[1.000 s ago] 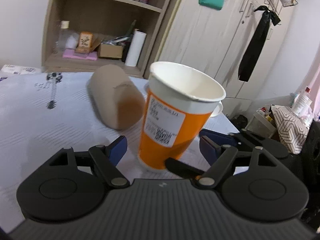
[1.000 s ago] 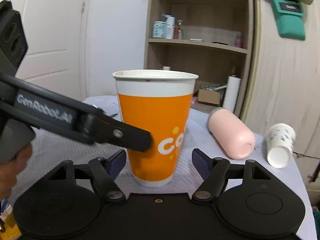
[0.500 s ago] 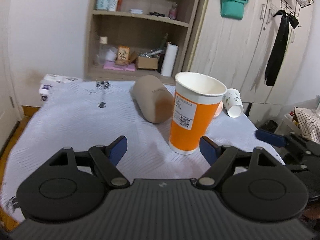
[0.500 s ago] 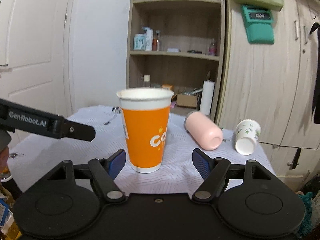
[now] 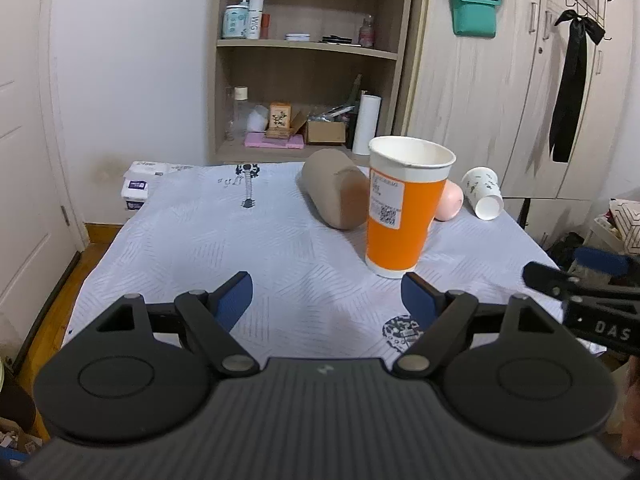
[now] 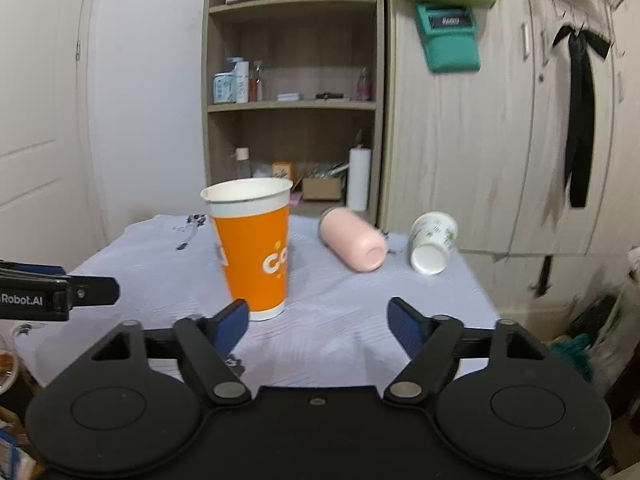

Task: Flip cup upright

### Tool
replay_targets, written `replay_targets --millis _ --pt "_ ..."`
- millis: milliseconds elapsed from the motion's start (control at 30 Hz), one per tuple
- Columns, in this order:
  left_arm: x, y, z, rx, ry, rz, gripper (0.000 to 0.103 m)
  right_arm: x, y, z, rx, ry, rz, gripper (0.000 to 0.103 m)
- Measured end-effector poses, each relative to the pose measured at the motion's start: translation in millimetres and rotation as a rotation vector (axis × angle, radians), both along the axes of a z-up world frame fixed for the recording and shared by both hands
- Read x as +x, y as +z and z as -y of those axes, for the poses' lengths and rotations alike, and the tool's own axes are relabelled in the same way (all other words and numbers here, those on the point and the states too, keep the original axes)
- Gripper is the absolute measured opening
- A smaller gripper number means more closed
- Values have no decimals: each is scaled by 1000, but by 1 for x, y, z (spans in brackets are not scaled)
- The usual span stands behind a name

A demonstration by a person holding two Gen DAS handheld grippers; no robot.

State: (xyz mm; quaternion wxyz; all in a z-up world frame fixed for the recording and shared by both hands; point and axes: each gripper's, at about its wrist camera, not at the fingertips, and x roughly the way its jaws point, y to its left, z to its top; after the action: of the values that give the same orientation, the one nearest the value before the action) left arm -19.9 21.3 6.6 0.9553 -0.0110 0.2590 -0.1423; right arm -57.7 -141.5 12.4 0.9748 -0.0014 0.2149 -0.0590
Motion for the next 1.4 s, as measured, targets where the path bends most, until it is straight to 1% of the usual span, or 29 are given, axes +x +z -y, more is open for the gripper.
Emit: replay_targets --millis 67,100,167,267,400,533,600,667,900,1067,1200,1400 --pt "-2 -2 0 -5 -8 17 84 -3 1 -5 -38 -16 21 98" --pt "-4 -4 0 -3 -5 19 85 -5 1 -6 -49 -17 31 99" --pt "-6 -6 0 8 6 29 86 -9 0 -9 -56 -15 41 100" --pt "-10 -9 3 23 14 38 95 -14 0 -11 -44 -3 45 101" --pt "-12 -11 2 20 23 28 102 -21 -1 -11 -20 -4 49 101" --pt "-16 -14 5 72 68 39 103 -27 -1 -10 -27 -17 58 101" --pt "-18 -15 4 85 97 45 103 -29 -1 -8 -20 -33 68 101" --pt "-20 -16 3 82 108 50 103 -31 -1 -6 -6 -52 76 101" --pt "-27 -12 -1 61 113 73 103 -34 -4 0 25 -67 81 101" --pt "-30 -10 1 48 109 73 103 -38 -3 -1 15 -67 85 101" --pt "-32 -10 4 51 103 72 103 -41 -1 -2 5 -72 91 101" --pt "-34 -9 5 61 121 77 103 -42 -2 -2 0 -80 84 101"
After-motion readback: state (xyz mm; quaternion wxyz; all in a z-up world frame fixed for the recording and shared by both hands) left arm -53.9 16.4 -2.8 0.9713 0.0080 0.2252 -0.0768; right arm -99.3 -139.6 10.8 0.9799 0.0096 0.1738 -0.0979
